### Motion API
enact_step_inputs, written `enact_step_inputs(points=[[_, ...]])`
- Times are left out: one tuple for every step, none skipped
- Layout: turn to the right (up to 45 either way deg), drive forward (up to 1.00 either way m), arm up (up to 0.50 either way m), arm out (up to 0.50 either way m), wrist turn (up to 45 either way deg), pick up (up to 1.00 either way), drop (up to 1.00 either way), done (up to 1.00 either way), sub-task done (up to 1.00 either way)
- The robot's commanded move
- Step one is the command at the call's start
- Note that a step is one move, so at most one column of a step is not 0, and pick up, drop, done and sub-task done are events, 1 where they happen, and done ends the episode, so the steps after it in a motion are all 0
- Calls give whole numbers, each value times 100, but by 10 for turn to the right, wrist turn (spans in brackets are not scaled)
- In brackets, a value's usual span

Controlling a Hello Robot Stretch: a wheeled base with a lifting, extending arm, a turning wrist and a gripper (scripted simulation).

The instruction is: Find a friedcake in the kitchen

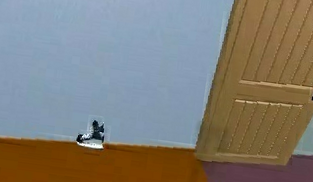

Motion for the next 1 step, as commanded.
enact_step_inputs(points=[[360,0,0,0,0,0,0,0,0]])
